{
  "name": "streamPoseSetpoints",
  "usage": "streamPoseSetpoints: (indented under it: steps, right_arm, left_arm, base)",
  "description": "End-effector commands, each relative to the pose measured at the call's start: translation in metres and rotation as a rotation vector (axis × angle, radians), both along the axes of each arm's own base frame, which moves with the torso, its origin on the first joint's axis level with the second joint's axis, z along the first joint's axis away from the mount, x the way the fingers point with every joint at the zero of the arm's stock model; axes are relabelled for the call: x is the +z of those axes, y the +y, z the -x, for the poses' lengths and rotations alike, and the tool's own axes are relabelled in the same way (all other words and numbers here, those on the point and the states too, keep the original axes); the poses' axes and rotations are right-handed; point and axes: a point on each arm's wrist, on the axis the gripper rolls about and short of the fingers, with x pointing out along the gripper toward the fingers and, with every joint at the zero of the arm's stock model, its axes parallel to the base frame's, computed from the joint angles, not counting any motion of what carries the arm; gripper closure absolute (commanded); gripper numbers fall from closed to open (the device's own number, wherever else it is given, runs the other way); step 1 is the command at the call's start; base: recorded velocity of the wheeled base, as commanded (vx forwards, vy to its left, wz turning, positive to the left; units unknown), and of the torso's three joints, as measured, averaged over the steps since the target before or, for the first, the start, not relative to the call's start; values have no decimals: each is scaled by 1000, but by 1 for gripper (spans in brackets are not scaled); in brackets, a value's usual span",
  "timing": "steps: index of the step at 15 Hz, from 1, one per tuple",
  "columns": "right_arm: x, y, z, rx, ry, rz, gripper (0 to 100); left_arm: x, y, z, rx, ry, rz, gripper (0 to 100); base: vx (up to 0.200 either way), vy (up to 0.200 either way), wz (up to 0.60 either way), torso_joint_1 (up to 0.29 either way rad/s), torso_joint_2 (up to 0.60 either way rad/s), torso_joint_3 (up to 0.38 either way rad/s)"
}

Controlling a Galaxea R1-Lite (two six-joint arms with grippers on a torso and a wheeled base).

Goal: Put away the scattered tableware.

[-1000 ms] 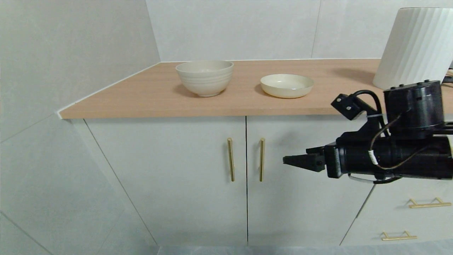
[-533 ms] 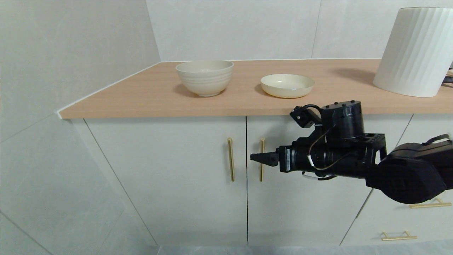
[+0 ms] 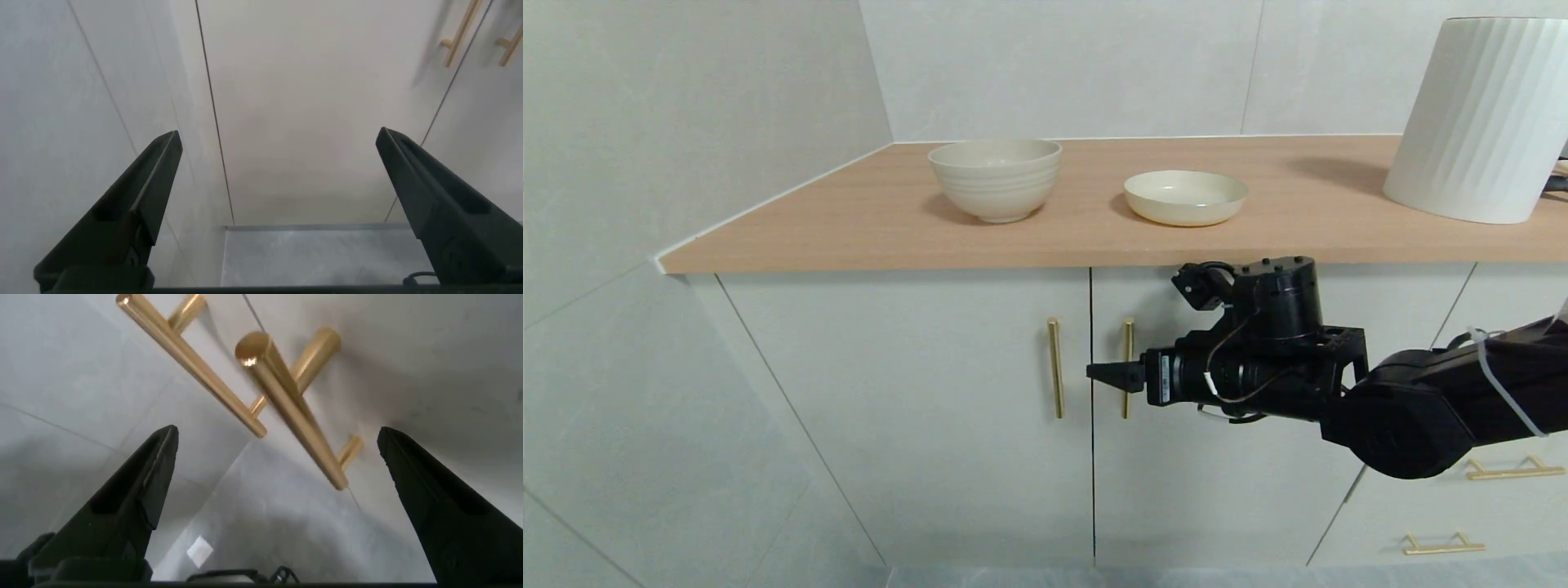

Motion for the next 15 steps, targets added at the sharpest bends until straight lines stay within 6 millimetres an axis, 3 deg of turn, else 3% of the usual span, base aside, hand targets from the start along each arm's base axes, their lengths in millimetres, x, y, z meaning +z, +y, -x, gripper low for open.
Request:
streamPoseSetpoints:
  steps: [1,8,15]
  right_arm:
    - [-7,6,-3,0,-1,-23,0]
    - [-17,15,-6,5,-16,-81,0]
    - [-20,27,20,75,-88,-140,0]
  left_arm:
    - [0,0,0,0,-1,0,0]
    - [0,0,0,0,-1,0,0]
    - [0,0,0,0,-1,0,0]
  base:
    - [0,0,0,0,0,0]
    - [0,0,0,0,0,0]
    - [0,0,0,0,0,0]
